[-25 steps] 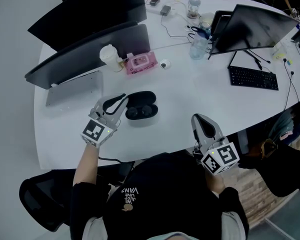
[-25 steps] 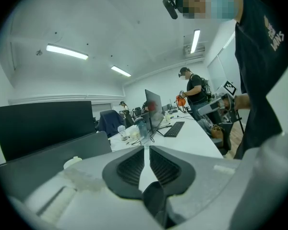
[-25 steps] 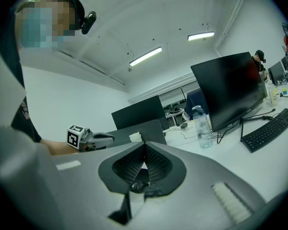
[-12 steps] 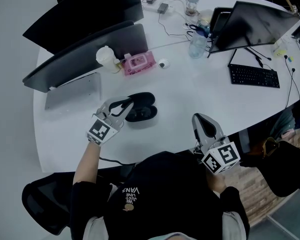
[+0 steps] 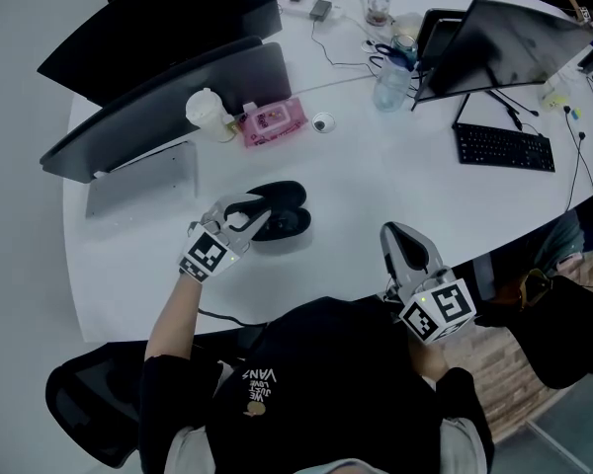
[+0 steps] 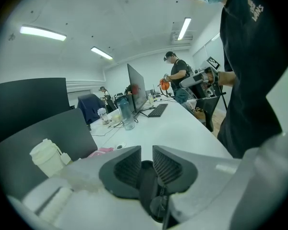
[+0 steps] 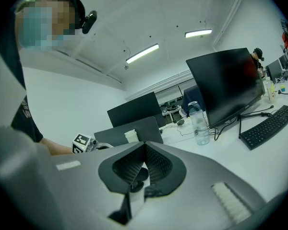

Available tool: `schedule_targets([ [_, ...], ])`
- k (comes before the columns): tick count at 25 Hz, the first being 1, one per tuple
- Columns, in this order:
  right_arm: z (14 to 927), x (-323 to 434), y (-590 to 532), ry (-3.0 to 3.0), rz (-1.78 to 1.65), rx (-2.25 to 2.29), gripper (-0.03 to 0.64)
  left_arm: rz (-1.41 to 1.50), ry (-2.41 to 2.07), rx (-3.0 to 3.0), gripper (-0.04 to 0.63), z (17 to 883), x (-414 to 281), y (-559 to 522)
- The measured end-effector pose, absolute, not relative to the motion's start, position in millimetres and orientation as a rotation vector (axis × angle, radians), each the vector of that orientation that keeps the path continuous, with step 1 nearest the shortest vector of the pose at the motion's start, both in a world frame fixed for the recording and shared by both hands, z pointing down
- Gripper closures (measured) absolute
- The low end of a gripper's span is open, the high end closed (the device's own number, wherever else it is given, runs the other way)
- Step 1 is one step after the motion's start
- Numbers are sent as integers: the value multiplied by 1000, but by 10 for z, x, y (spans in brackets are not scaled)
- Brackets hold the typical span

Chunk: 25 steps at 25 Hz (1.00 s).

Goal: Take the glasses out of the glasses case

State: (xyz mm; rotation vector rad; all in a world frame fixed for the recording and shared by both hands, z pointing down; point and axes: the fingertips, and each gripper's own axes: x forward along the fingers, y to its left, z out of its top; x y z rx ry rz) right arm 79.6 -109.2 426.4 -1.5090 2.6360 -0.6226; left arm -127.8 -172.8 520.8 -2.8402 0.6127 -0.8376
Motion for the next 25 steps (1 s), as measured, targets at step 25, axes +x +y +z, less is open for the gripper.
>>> schedule_targets([
  [25,4465,734,-1232,2652,-701,-1506,617,-1163,330,-2838,499,6095,-1347,-1568],
])
